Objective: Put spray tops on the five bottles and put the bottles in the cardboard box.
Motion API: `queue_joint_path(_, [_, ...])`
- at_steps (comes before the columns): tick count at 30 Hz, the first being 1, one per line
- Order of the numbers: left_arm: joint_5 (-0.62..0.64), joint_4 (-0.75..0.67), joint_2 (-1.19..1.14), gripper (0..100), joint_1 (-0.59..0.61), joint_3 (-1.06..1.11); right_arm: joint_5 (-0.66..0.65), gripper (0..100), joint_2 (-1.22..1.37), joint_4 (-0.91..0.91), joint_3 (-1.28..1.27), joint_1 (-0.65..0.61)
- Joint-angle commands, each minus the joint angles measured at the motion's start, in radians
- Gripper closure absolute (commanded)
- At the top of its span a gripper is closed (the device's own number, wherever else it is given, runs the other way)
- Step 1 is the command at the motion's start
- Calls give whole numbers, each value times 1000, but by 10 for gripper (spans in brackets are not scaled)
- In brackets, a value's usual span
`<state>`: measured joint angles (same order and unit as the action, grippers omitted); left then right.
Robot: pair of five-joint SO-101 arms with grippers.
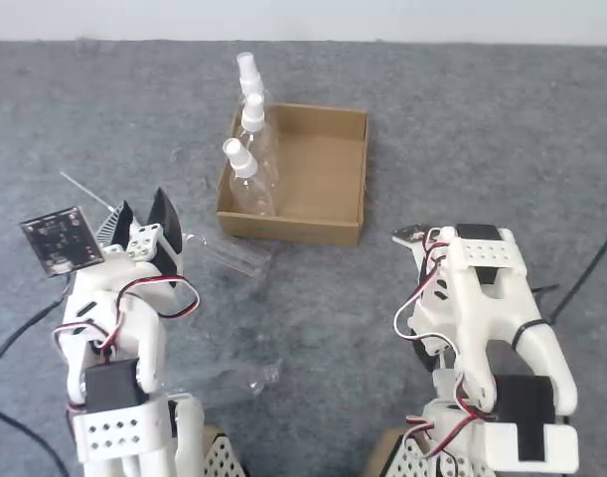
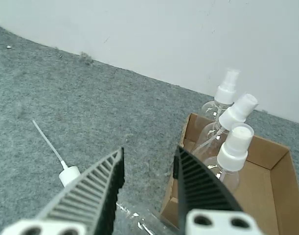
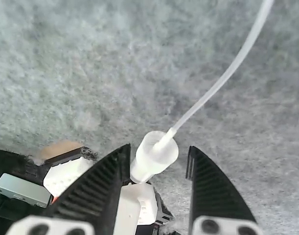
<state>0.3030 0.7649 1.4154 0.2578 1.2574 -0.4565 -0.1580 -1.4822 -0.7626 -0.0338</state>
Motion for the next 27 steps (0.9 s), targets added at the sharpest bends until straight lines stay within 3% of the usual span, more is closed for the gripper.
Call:
queue_joint_path(1, [0, -34, 6, 841, -2, -12, -14, 853, 2, -12, 34, -7])
queue_joint_path(8, [0, -34, 6, 841, -2, -12, -38, 853, 2, 102, -48, -7])
queue_joint_path(18, [0, -34, 6, 841, -2, -12, -58, 853, 7, 114, -58, 1])
queue_joint_path(27, [0, -35, 6, 841, -2, -12, -61, 857, 243, 131, 6, 2])
